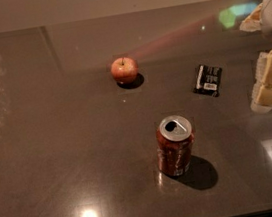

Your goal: Move coke can near apple

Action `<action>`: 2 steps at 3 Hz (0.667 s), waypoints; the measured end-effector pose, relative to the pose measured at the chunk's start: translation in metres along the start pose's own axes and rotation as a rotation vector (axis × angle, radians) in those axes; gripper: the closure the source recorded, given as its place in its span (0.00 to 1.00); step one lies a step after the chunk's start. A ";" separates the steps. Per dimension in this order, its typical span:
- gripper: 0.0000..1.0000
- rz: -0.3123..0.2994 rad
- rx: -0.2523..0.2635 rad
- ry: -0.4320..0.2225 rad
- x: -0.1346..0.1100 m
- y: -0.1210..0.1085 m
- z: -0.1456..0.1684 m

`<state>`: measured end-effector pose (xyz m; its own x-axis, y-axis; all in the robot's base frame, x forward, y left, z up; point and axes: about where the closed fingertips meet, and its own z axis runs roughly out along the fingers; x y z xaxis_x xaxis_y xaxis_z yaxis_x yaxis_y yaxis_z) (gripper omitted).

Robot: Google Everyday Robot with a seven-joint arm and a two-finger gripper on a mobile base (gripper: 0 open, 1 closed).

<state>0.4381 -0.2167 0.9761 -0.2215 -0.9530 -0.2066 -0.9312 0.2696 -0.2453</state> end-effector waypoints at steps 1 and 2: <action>0.00 0.000 0.000 0.000 0.000 0.000 0.000; 0.00 -0.035 -0.052 -0.063 -0.011 0.010 0.006</action>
Offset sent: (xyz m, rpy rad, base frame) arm -0.0198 0.0399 -0.0216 0.1860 0.1132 0.1866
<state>0.4326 -0.2028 0.9702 -0.1714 -0.9508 -0.2582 -0.9522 0.2271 -0.2041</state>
